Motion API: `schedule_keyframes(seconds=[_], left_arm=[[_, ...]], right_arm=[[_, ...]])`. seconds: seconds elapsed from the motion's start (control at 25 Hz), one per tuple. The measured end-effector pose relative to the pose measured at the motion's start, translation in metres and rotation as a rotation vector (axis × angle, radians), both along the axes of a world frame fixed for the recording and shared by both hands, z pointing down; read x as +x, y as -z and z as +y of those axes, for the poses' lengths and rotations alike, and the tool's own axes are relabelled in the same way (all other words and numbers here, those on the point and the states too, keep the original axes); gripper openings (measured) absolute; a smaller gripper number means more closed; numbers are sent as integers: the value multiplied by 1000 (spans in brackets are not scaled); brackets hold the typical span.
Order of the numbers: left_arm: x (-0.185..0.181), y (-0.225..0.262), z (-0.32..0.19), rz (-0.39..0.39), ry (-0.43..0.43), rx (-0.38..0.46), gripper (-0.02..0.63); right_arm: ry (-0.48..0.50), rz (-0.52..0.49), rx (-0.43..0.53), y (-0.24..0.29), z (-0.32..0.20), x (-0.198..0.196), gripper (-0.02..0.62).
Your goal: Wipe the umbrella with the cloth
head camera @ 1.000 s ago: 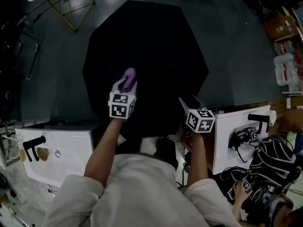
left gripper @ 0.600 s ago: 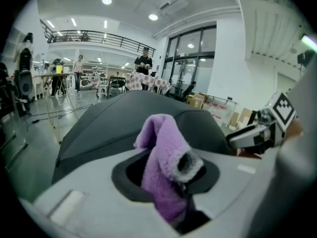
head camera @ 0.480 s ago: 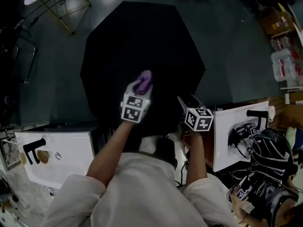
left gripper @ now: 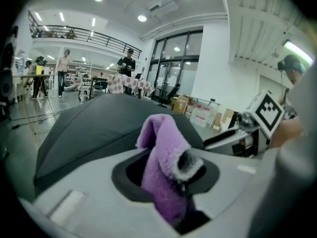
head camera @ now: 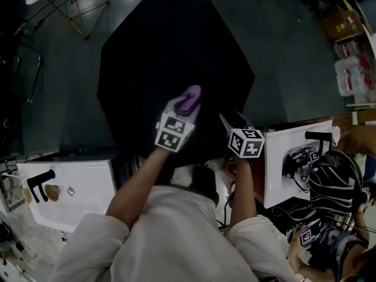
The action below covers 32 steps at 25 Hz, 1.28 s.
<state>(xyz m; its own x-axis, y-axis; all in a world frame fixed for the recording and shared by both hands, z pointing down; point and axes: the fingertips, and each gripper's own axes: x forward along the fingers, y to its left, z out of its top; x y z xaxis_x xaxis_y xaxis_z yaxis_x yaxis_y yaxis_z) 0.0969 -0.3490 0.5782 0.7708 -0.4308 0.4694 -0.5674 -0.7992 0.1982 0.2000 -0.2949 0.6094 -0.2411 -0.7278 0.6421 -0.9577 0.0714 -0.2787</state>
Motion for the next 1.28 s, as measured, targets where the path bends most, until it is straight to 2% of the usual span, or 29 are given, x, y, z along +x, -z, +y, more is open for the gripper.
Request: schedule_keyframes(seconds=[0.2, 0.32, 0.4, 0.56, 0.8, 1.04, 1.16, 1.28], left_arm=[[-35, 15, -11, 39, 59, 58, 123], [-79, 21, -28, -8, 136, 133, 121], [-115, 17, -44, -54, 203, 158, 121], [-190, 4, -72, -117, 371, 152, 121], [-267, -42, -87, -216, 515, 80, 123], [-287, -87, -76, -276, 555, 8, 123], [-282, -103, -64, -274, 552, -25, 123], [-269, -108, -55, -270, 544, -34, 123]], right_arm=[[5, 6, -3, 0, -1, -1, 236], [-3, 22, -3, -2, 1, 3, 236], [-5, 41, -7, -4, 2, 6, 263], [-15, 47, -23, -11, 9, 14, 276], [-32, 7, -34, -19, 22, 21, 278], [-60, -56, -71, -42, 46, 31, 285], [-43, -91, -106, -59, 60, 31, 293], [-27, -180, -120, -70, 67, 27, 293]])
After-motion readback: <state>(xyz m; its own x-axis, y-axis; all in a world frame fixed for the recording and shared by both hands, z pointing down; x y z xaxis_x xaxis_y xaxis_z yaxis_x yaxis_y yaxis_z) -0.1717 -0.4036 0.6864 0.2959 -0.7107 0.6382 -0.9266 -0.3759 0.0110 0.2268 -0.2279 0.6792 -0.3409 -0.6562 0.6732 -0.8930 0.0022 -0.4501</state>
